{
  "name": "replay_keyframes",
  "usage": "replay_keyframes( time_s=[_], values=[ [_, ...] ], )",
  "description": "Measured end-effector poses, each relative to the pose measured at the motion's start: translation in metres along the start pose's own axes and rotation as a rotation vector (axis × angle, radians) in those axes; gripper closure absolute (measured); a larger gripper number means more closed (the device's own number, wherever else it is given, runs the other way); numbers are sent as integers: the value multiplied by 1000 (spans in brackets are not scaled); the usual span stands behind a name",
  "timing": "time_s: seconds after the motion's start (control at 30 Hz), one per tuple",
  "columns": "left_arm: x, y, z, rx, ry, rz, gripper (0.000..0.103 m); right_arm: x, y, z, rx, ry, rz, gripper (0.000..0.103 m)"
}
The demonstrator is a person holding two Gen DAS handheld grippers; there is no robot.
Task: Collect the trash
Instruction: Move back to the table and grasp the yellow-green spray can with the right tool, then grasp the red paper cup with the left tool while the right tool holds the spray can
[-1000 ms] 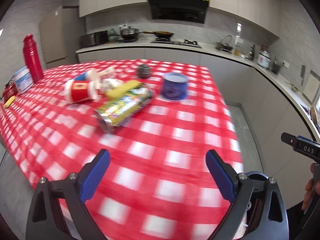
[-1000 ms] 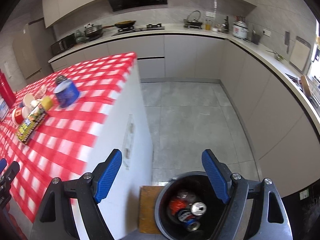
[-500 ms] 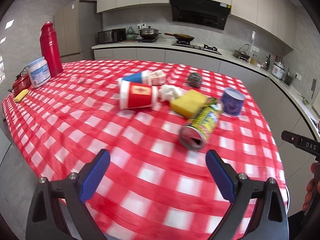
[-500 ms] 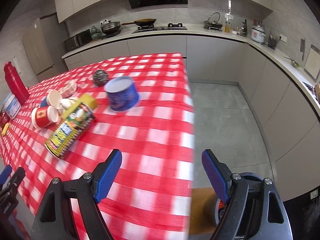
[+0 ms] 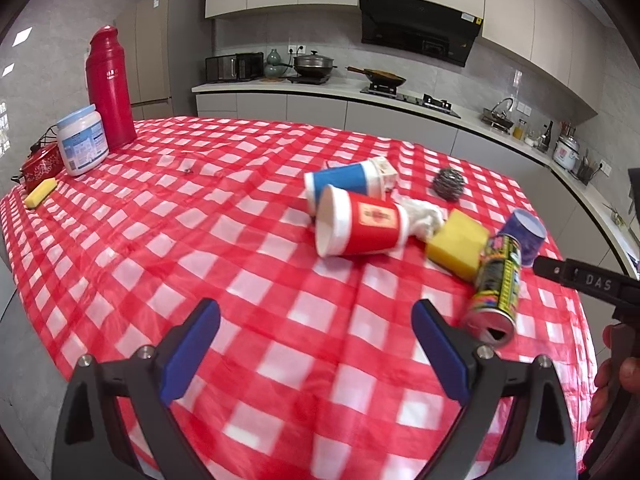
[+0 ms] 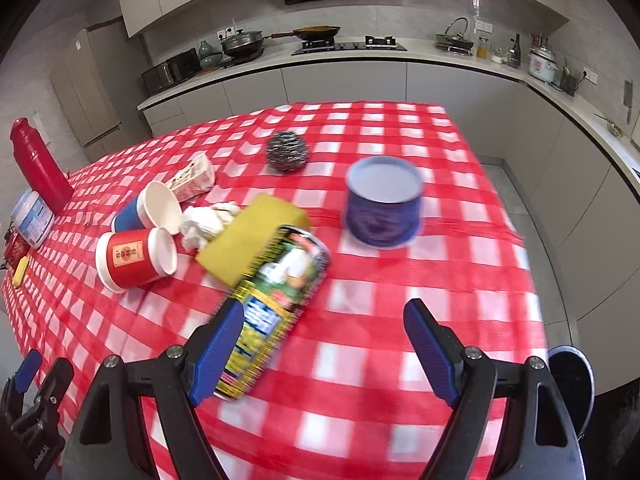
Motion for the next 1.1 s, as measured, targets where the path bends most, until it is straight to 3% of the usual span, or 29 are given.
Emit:
replay_keyframes(
  time_s=[0.33, 0.57, 0.8, 0.83, 0.9, 1.1],
  values=[
    [-10, -17, 28, -23, 42, 18, 6, -30, 11, 58, -141, 37, 19, 19],
    [4, -20, 45, -41, 92, 16, 6, -8, 10, 47, -107, 81, -8, 21],
    [26, -19, 55, -49, 126, 51, 6, 1, 19, 61, -186, 10, 48, 23],
    [27, -20, 56, -49, 124, 58, 6, 0, 20, 61, -179, -9, 55, 34],
    [27, -23, 59, -49, 124, 62, 6, 9, 19, 57, -144, 21, 58, 46],
    [36, -28, 69, -69, 151, 41, 6, 24, 8, 46, -106, 25, 79, 48]
  ],
)
Point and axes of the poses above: each gripper's, at about its wrist camera, not at the fingertips, and z roughly the way its jaws point, x to its right, y to its underside, the point moved 10 cm from there along z, roughly the way its jaws point
